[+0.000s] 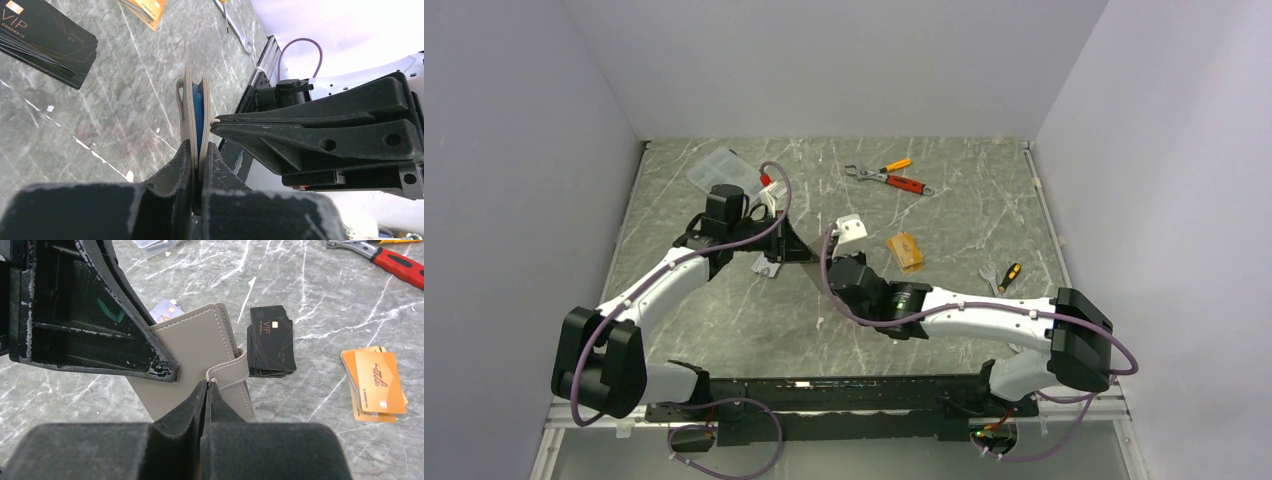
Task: Put the credit cards into the card holder
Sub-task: Open the card holder.
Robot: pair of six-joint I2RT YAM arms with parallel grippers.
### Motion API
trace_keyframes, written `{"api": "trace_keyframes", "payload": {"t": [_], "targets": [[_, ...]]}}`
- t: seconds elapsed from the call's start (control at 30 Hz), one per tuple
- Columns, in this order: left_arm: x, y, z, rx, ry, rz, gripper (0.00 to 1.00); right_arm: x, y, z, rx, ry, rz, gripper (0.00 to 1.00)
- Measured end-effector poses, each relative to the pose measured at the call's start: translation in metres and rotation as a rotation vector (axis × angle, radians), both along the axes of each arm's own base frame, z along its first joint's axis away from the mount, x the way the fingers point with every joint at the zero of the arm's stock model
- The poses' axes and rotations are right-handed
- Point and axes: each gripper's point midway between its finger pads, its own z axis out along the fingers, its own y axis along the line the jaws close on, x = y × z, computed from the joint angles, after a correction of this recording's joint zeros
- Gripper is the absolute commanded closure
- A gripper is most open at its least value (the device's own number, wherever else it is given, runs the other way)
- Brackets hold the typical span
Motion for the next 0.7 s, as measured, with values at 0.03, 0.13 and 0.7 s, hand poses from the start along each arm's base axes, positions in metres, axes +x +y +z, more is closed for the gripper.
{"api": "trace_keyframes", "payload": {"t": [0.03,0.13,0.7], "targets": [[0.0,0.0,0.0,0.0,0.0,-0.001,1.0,0.0,-0.001,0.0,0.006,-0.001,-0.003,1.0],[-0.001,-0.001,0.0,0.0,-0.001,-0.005,1.0,-0.001,-0.005,0.002,0.023,-0.003,-0.017,1.0],[-0.014,-0.001,-0.003,0.004,0.031,-0.039,1.0,0.005,-0.057,0.002,0.012,-0.009,-0.168,1.0]]}}
